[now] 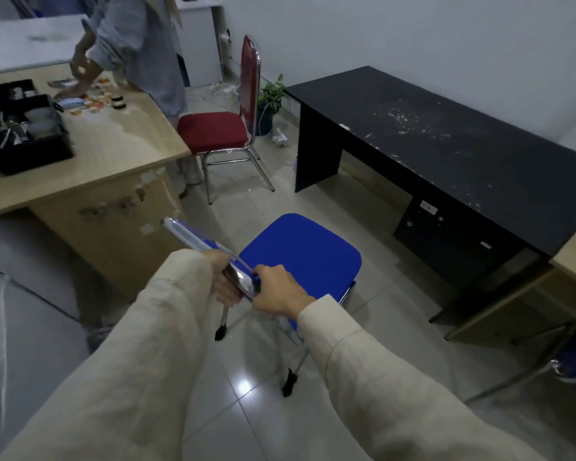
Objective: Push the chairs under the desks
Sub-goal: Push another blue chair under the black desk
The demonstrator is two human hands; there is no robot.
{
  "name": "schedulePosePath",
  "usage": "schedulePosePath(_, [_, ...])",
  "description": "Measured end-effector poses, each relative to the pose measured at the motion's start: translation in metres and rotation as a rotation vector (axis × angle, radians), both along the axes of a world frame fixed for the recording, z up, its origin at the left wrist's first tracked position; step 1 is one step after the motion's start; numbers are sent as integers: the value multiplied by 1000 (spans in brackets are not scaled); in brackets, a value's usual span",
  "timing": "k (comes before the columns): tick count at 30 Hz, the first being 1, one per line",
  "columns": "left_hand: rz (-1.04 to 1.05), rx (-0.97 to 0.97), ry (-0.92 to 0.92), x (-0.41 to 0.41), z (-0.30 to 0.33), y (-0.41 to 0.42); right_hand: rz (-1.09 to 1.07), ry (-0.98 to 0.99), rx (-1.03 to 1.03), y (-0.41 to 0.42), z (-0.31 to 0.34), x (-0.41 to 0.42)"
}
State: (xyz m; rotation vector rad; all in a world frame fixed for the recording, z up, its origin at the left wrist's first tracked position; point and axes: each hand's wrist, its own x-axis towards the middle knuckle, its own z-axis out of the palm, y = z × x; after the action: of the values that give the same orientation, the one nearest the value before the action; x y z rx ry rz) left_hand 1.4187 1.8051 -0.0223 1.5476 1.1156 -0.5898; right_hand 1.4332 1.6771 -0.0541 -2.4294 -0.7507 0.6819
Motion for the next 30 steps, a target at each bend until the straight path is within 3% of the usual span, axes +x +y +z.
schedulePosePath(9, [-451, -18, -40, 28, 3, -91, -140, -218, -170, -92, -9, 43])
schedulePosePath(11, [-614, 174, -132, 29, 1, -88, -175, -249, -164, -110, -11, 49])
schedulePosePath(13, [-759, 543, -251, 31, 1, -73, -207, -246, -152, -125, -12, 51])
schedulePosePath(15, [-859, 870, -233, 31, 5, -65, -235, -241, -156, -140, -14, 50])
schedulePosePath(17, [-1006, 996, -138, 30, 4, -68, -253, -253, -175, -157, -16, 46])
schedulePosePath(21, [-1148, 882, -172, 24, -21, -91, -305, -261, -223, -197, -17, 35])
schedulePosePath(26, [-1337, 990, -298, 17, -42, -129, -396, -253, -249, -239, -14, 27])
schedulePosePath(30, [-1400, 960, -332, 28, -46, -136, -439, -251, -275, -250, -15, 21])
